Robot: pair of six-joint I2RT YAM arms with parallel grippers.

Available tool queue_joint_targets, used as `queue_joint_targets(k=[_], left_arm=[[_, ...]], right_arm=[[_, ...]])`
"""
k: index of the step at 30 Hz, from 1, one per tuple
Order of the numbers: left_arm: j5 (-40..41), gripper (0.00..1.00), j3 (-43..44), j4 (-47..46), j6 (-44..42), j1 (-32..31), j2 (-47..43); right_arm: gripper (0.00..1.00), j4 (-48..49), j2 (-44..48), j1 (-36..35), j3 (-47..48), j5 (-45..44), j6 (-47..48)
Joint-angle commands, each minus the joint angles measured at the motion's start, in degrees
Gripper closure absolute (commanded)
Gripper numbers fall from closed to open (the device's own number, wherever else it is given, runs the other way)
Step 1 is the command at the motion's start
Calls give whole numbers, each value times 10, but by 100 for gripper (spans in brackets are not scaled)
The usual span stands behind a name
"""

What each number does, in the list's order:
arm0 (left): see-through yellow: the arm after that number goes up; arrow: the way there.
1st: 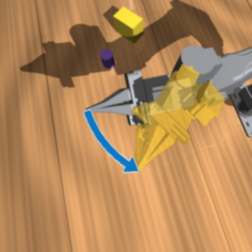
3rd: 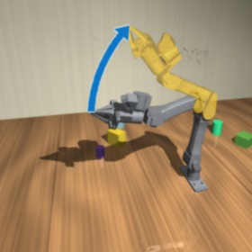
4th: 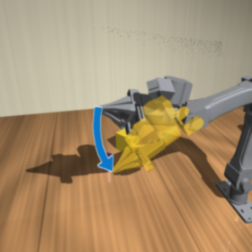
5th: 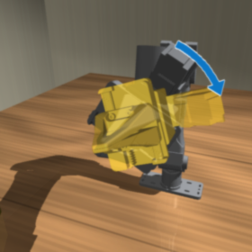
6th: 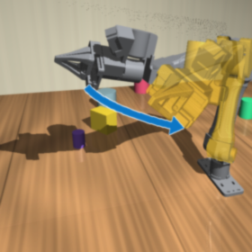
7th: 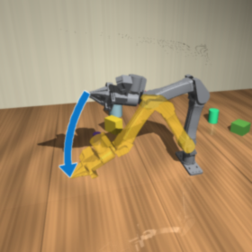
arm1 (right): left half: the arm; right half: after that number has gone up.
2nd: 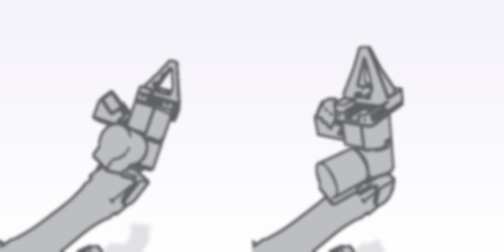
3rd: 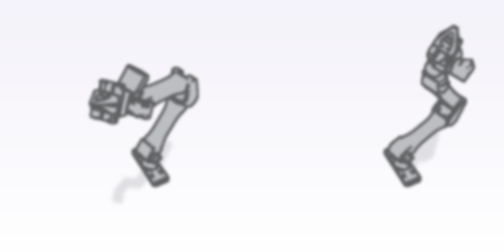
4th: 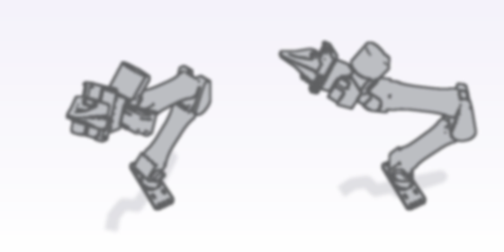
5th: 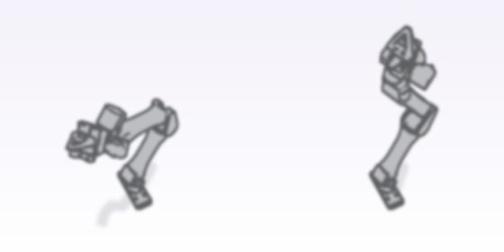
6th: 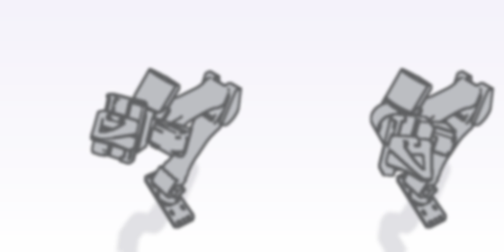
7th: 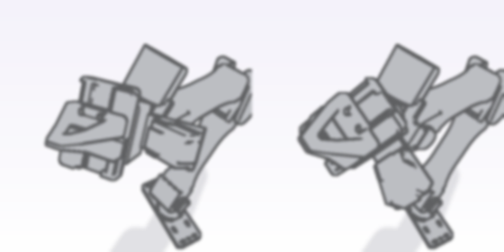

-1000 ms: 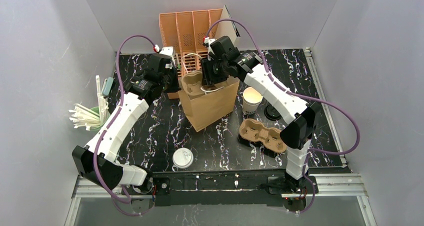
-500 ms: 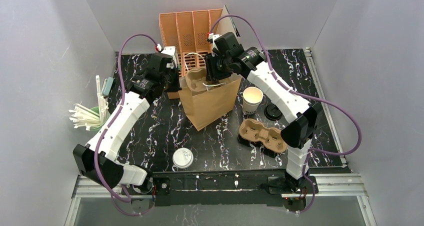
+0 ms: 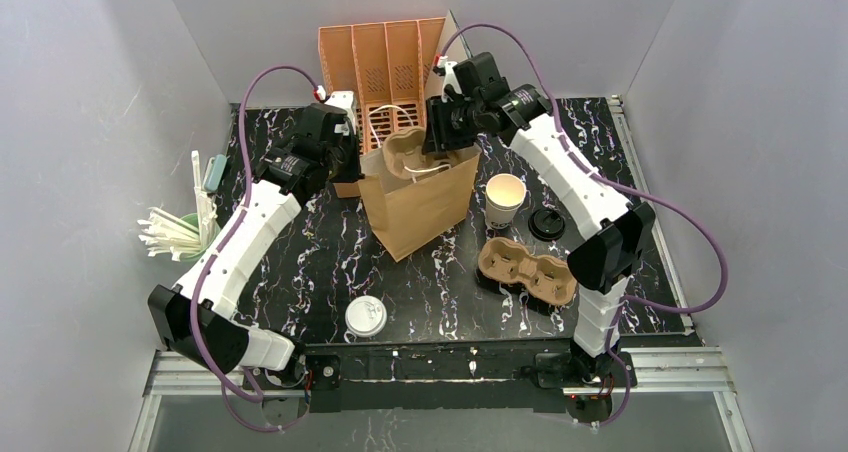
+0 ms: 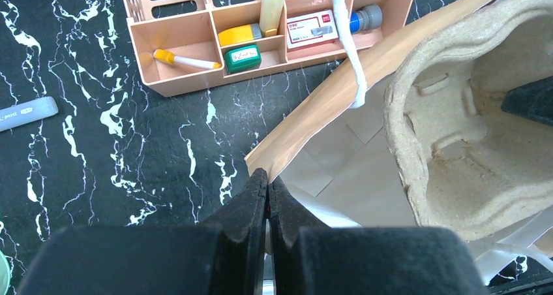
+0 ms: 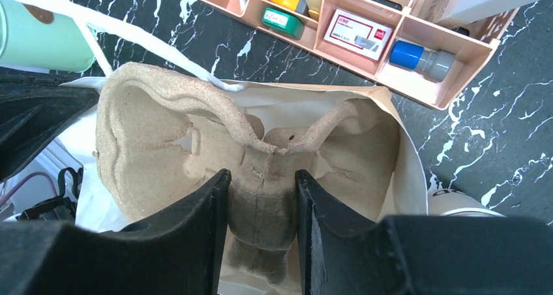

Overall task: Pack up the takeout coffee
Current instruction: Place the cup tray in the takeout bag.

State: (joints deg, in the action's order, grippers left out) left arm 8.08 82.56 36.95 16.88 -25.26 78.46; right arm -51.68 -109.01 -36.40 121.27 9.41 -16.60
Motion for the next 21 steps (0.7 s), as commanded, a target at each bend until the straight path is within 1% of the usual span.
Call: queue_joint_targets(k=[1, 8, 13, 18, 21], left_arm=[[6, 100, 16, 30, -12, 2, 1], [-7, 100, 26, 27, -8, 2, 6], [-20, 100, 36, 27, -4, 2, 9], [-43, 100, 38, 27, 3, 2, 8], [-50, 100, 43, 30, 5, 2, 8]], right_arm=[[59, -7, 21, 2, -12, -27, 13], [58, -15, 13, -56, -31, -137, 35], [58, 8, 25, -91, -69, -191, 53], [63, 70, 56, -101, -139, -204, 71], [63, 98, 79, -102, -174, -194, 77]])
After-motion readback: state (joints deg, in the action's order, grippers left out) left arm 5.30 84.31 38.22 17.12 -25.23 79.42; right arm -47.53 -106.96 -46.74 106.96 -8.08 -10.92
